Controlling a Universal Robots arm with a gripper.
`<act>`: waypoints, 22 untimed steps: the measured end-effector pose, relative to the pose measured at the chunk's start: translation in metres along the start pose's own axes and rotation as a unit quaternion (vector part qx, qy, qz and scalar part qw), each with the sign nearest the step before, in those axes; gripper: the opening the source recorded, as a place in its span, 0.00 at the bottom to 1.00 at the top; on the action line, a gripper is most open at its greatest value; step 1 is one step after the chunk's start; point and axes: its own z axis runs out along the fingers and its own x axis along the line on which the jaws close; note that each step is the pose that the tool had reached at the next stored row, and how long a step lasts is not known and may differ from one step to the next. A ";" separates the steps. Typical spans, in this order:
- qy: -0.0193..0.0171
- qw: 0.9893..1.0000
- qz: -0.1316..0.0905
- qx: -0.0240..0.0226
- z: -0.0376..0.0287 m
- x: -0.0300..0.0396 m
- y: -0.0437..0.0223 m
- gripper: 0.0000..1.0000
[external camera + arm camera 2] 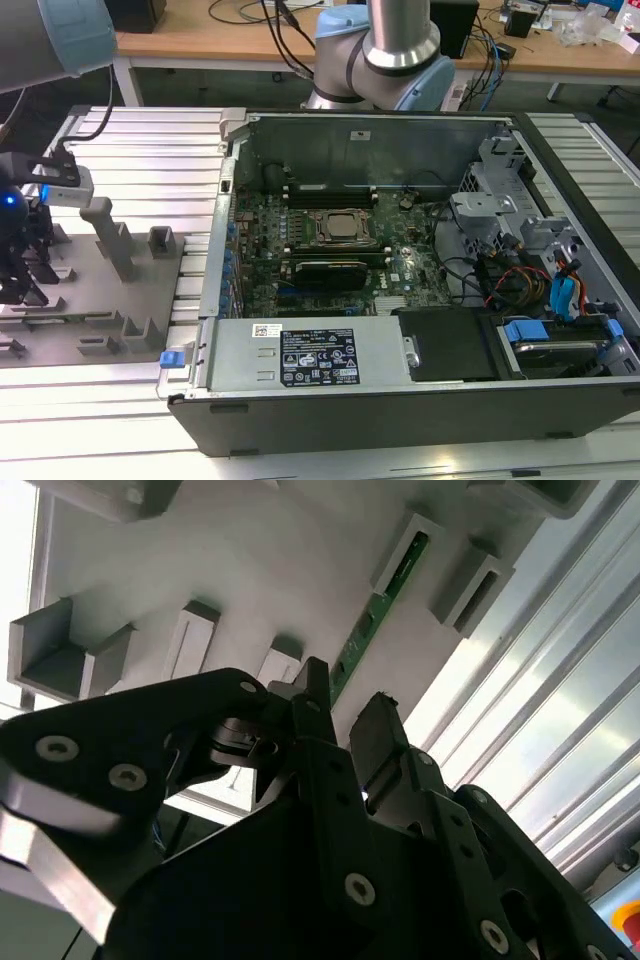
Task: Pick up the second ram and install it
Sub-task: 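Pick up the second ram and move it above second insertion slot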
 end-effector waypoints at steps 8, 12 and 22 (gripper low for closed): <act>0.000 1.000 -0.004 0.000 0.0245 0.0086 -0.0013 0.36; -0.002 1.000 -0.011 0.000 0.0318 0.0093 -0.0016 0.36; -0.007 1.000 -0.016 -0.001 0.0457 0.0116 -0.0024 0.36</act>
